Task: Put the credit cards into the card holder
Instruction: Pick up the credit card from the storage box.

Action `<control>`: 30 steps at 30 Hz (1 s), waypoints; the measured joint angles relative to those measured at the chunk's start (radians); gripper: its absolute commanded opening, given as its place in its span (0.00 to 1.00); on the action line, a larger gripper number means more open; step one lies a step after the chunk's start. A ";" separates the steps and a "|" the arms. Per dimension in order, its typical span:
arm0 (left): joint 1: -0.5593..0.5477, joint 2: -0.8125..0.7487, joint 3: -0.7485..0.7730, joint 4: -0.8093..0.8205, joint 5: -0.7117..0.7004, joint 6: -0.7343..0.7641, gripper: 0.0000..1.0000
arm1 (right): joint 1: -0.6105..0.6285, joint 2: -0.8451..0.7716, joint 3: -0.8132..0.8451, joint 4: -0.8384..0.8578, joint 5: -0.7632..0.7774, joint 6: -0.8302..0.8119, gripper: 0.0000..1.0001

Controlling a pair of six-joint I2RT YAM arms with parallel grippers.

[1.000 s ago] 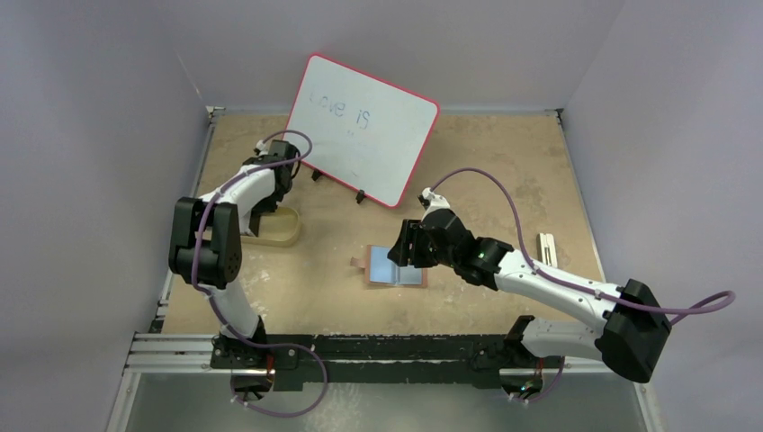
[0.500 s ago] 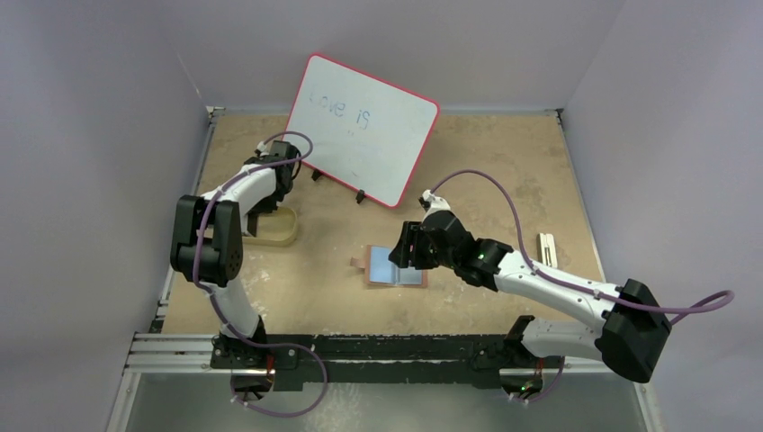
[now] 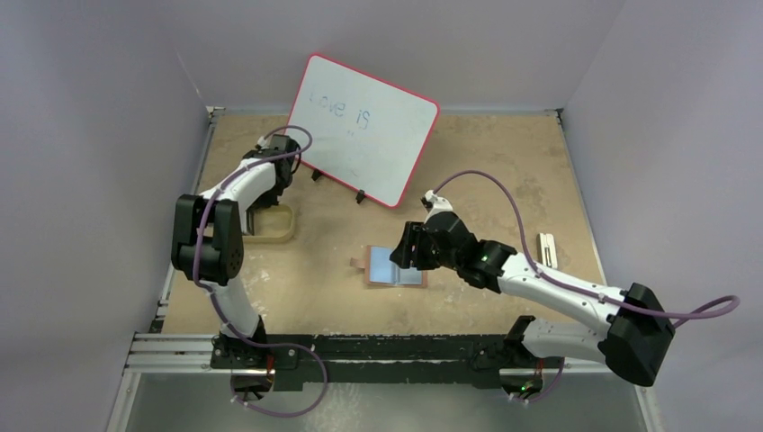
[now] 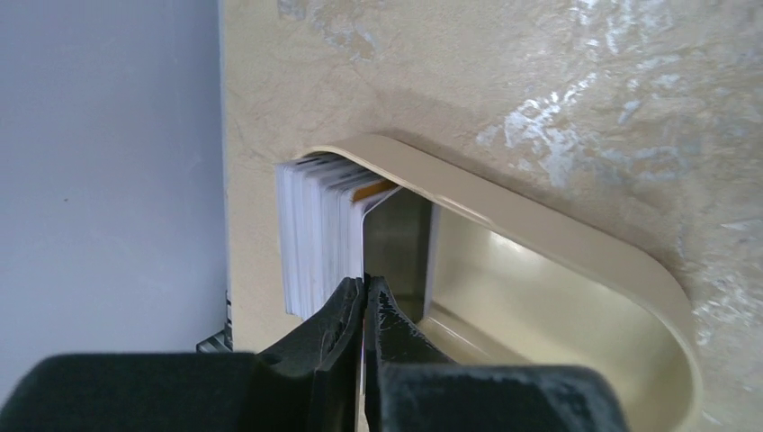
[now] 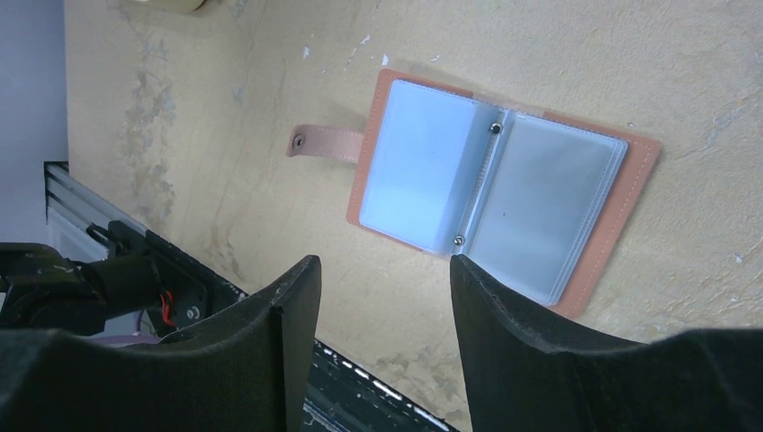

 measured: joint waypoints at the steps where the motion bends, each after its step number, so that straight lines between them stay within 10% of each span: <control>1: 0.000 0.000 0.002 -0.002 0.002 0.000 0.00 | 0.000 -0.002 0.000 0.000 0.000 0.000 0.57; 16: 0.000 -0.150 0.004 -0.087 0.273 -0.034 0.00 | 0.000 -0.035 -0.004 -0.008 0.000 0.011 0.58; 30: 0.000 -0.426 -0.092 0.018 0.886 -0.147 0.00 | -0.005 -0.012 -0.002 -0.077 0.064 0.011 0.58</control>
